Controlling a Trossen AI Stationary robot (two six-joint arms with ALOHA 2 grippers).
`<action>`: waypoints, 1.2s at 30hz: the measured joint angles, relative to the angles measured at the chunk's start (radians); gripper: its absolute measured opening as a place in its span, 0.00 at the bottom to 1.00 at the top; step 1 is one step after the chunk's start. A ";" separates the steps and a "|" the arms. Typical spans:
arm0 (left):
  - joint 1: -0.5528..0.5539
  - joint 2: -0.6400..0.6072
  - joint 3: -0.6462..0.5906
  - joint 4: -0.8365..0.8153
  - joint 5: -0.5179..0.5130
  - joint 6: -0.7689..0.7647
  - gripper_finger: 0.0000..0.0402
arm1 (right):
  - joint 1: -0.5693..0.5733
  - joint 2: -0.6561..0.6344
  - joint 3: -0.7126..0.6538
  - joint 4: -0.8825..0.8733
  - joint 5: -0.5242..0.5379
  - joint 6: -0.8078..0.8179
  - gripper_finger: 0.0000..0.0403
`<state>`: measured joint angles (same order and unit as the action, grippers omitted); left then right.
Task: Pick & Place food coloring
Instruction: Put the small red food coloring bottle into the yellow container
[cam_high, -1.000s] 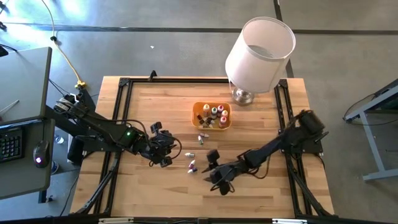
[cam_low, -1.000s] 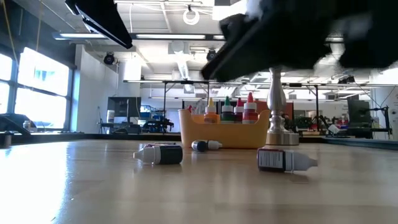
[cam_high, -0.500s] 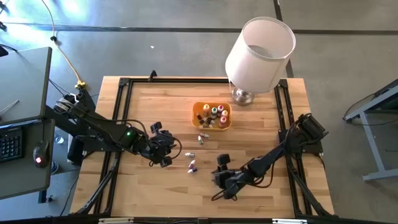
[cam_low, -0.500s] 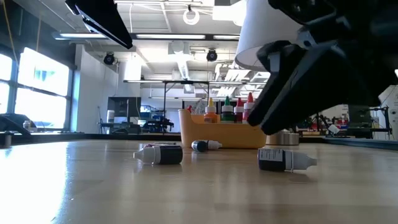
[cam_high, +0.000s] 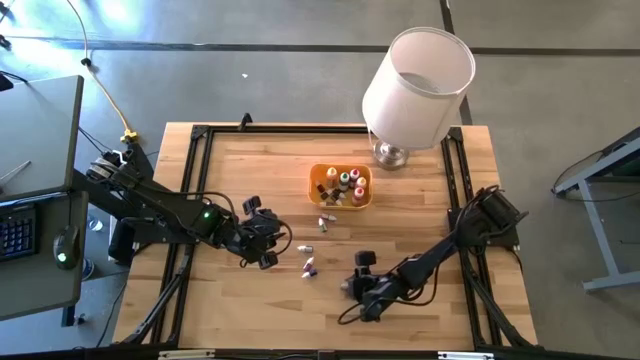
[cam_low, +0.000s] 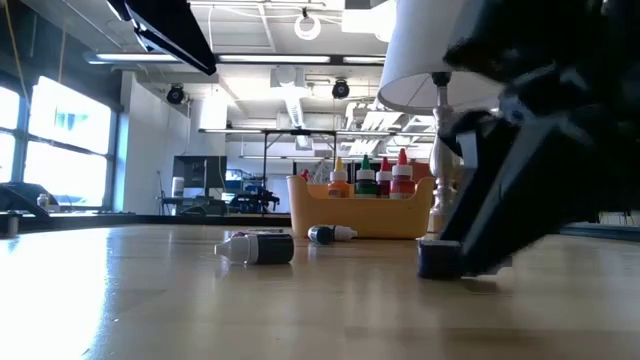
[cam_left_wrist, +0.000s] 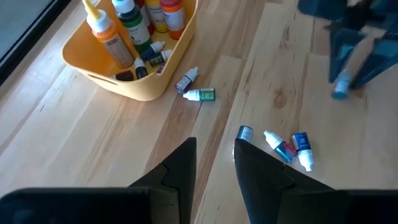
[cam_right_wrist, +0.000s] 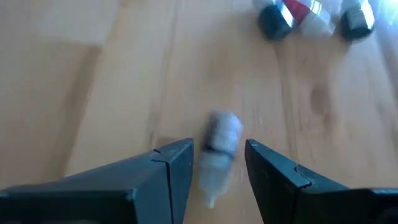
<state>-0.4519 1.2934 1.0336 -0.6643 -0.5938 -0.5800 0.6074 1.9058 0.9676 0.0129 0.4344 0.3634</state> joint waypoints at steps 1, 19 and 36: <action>0.000 0.000 0.000 0.003 0.000 0.000 0.26 | -0.002 0.016 0.000 -0.004 0.000 0.014 0.35; 0.000 0.000 0.000 0.016 0.013 0.024 0.26 | -0.057 0.079 0.000 0.132 -0.003 -0.243 0.17; 0.000 0.000 0.000 0.013 0.008 0.023 0.26 | -0.555 -0.181 -0.002 0.138 0.082 -0.626 0.19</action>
<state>-0.4519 1.2934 1.0336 -0.6510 -0.5858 -0.5574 0.0524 1.7249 0.9657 0.1507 0.5167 -0.2621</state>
